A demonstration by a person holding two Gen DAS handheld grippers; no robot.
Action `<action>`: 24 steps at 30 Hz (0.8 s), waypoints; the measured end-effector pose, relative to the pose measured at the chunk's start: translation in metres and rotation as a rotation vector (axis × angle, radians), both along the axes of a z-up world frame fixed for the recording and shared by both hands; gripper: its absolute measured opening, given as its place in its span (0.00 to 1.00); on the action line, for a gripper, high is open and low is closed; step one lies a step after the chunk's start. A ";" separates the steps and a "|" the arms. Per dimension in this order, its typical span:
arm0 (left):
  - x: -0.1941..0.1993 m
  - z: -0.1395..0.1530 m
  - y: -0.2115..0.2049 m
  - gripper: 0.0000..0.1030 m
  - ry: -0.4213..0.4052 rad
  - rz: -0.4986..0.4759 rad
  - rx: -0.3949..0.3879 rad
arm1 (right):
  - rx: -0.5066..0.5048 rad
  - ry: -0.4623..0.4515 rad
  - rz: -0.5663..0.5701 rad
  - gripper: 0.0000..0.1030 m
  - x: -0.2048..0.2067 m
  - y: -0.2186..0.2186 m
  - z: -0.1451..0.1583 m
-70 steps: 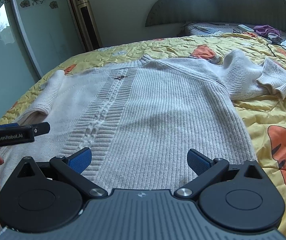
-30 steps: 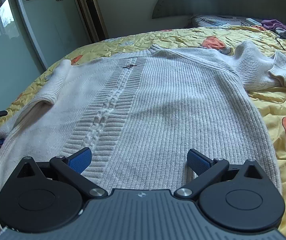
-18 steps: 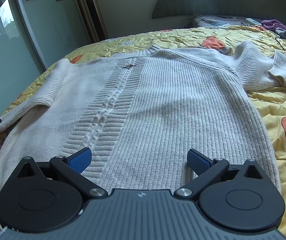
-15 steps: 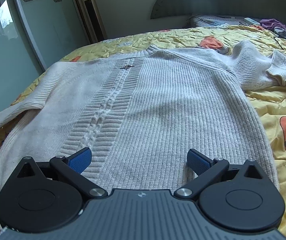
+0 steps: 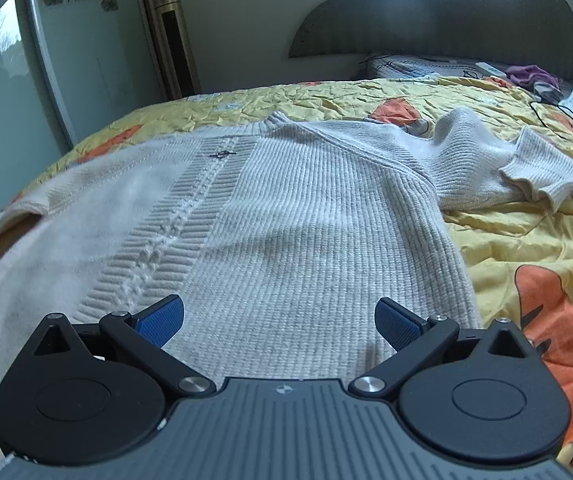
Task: Fold small clothes
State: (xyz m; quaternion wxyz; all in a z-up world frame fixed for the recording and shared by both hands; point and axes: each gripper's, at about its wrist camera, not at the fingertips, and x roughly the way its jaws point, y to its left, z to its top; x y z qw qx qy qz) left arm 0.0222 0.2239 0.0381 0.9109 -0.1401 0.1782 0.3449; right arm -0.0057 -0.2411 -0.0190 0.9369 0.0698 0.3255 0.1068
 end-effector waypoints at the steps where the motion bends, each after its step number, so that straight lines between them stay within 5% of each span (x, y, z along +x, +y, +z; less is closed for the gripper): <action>1: 0.002 0.003 -0.018 0.88 0.007 -0.034 0.074 | -0.028 0.000 0.009 1.00 0.000 -0.001 -0.002; 4: 0.013 0.009 -0.072 0.99 0.066 -0.195 0.204 | -0.078 -0.058 -0.003 1.00 -0.003 -0.010 0.000; 9: 0.020 -0.002 -0.153 1.00 0.153 -0.569 0.227 | -0.122 -0.123 -0.211 1.00 0.013 -0.063 0.013; 12: 0.012 -0.015 -0.193 1.00 0.174 -0.683 0.267 | -0.247 -0.090 -0.323 0.99 0.036 -0.092 0.004; 16: 0.016 -0.033 -0.226 1.00 0.203 -0.774 0.282 | -0.419 -0.121 -0.353 0.85 0.057 -0.120 -0.016; 18: 0.015 -0.038 -0.236 1.00 0.211 -0.791 0.288 | -0.538 -0.151 -0.336 0.83 0.065 -0.126 -0.025; 24: 0.017 -0.051 -0.250 1.00 0.221 -0.779 0.332 | -1.193 -0.245 -0.168 0.82 0.082 -0.140 -0.060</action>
